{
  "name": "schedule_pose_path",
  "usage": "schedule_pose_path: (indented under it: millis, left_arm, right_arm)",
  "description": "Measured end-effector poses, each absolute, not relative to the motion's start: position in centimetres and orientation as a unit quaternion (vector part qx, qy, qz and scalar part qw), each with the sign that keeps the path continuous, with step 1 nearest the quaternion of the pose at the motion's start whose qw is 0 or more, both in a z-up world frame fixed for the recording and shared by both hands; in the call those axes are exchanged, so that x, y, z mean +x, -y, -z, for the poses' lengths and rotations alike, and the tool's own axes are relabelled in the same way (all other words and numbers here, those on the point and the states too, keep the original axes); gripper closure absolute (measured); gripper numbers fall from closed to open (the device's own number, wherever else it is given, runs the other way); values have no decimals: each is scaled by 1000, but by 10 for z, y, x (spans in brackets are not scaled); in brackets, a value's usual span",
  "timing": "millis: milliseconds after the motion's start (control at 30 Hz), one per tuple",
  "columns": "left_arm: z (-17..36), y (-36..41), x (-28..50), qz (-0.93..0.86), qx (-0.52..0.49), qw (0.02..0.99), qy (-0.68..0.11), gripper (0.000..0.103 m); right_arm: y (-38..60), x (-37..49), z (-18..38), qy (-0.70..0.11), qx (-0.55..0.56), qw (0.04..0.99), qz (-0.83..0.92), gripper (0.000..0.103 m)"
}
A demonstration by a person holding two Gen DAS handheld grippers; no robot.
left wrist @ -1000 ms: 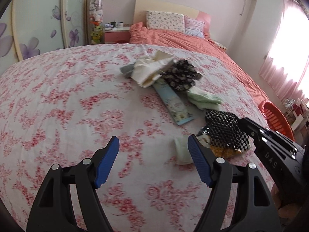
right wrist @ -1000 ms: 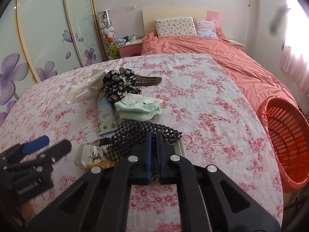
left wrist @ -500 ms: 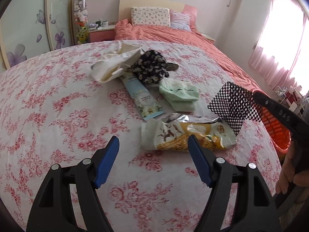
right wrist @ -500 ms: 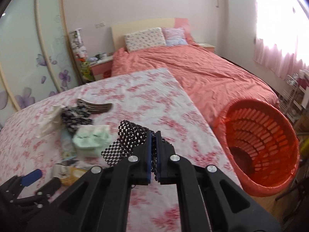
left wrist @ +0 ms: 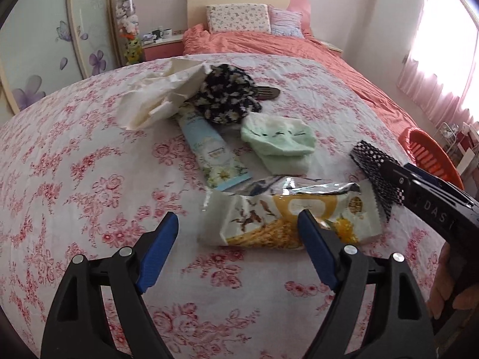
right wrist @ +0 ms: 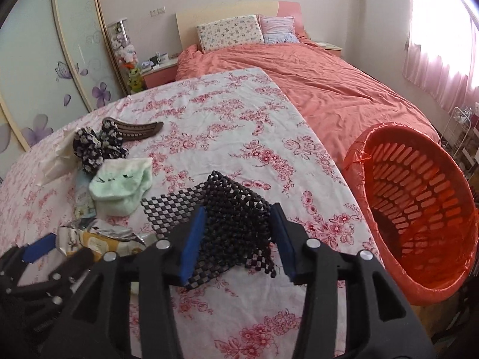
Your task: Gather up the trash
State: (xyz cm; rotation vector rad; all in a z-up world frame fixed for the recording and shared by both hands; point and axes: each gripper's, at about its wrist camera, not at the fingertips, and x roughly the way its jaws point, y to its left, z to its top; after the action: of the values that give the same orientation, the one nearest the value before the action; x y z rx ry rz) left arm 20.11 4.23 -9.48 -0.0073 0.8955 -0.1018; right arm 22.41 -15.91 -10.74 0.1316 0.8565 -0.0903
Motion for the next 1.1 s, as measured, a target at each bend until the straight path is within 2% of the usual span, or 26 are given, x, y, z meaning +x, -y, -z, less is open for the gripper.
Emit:
schedule_pose_path:
  millis: [33, 67, 100, 133, 200, 267, 367, 400, 467, 500, 1100]
  left_arm:
    - [95, -44, 202, 45, -2, 900, -433, 22]
    - [95, -45, 203, 41, -1, 900, -434, 22]
    - [95, -46, 204, 39, -1, 900, -434, 22]
    - [95, -47, 205, 40, -3, 900, -435, 22]
    - [95, -47, 206, 47, -9, 899, -436, 30]
    - [97, -46, 205, 60, -14, 897, -437, 38]
    - [97, -44, 202, 70, -14, 900, -431, 58]
    - [97, -44, 201, 70, -13, 900, -430, 74]
    - [96, -49, 200, 74, -24, 901, -427, 78]
    - [96, -53, 199, 72, -27, 901, -426, 87]
    - [94, -188, 180, -85, -111, 900, -413, 88]
  right_arm:
    - [160, 226, 111, -422, 64, 903, 46, 56]
    - [162, 228, 113, -428, 68, 900, 49, 61]
    - [164, 227, 112, -426, 69, 901, 57, 77]
    - [166, 227, 112, -426, 70, 900, 55, 86]
    - [171, 226, 112, -425, 79, 900, 52, 92]
    - [174, 226, 113, -425, 86, 900, 52, 93]
    - [173, 226, 113, -426, 81, 899, 54, 93]
    - [173, 227, 113, -427, 79, 899, 55, 93]
    - [173, 227, 113, -427, 80, 899, 54, 93]
    - [173, 227, 113, -427, 81, 899, 54, 93]
    - [167, 228, 113, -430, 54, 899, 67, 92]
